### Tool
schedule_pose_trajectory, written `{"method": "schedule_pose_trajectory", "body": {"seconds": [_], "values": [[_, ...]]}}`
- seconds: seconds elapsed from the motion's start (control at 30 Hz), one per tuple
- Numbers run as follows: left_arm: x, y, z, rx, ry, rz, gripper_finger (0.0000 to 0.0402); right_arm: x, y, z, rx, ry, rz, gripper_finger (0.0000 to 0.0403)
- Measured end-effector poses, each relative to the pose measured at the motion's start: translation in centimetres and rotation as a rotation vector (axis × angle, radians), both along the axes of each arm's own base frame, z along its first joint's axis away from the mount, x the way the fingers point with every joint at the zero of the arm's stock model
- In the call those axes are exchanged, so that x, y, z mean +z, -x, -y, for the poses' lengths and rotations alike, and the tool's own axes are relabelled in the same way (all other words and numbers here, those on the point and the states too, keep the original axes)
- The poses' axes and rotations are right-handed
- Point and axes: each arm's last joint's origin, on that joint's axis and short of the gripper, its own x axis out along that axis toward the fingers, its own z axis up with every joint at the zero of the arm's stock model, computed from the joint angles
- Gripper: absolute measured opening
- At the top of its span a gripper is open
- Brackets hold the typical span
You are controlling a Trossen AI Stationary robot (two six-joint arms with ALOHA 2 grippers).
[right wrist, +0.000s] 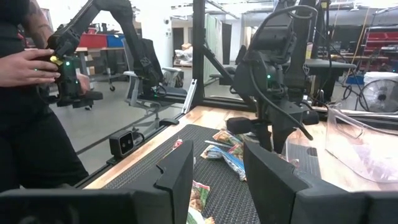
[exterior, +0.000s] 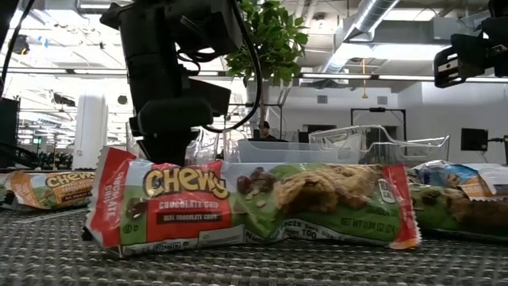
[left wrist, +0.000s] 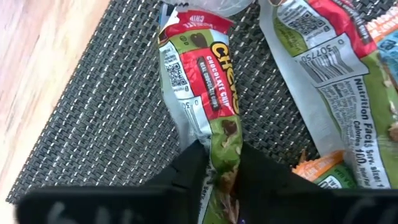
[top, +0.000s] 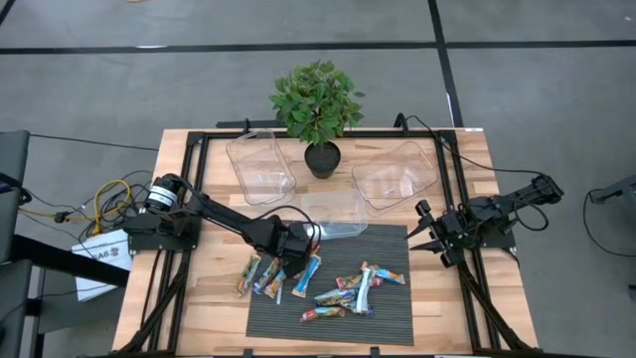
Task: Pick and place Granola Bars by type
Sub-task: Put the red granola bar into the left transparent bin
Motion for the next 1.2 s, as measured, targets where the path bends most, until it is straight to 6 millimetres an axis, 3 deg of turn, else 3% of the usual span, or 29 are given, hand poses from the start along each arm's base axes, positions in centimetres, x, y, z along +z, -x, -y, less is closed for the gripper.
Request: {"method": "schedule_pose_trajectory", "body": {"seconds": [0.2,0.53,1.2], "values": [[0.3,0.1,0.2,-0.006,0.009,0.011,0.0009,0.0,0.0,0.0,0.0,0.0,0.0,0.0134],[2.7,0.5,0.1,0.023,-0.004,0.098,0.0018,0.0,0.0,0.0,0.0,0.0,0.0,0.0134],[11.1,3.4,0.1,0.176,-0.071,0.45,0.0009,0.0,0.0,0.0,0.0,0.0,0.0,0.0134]]}}
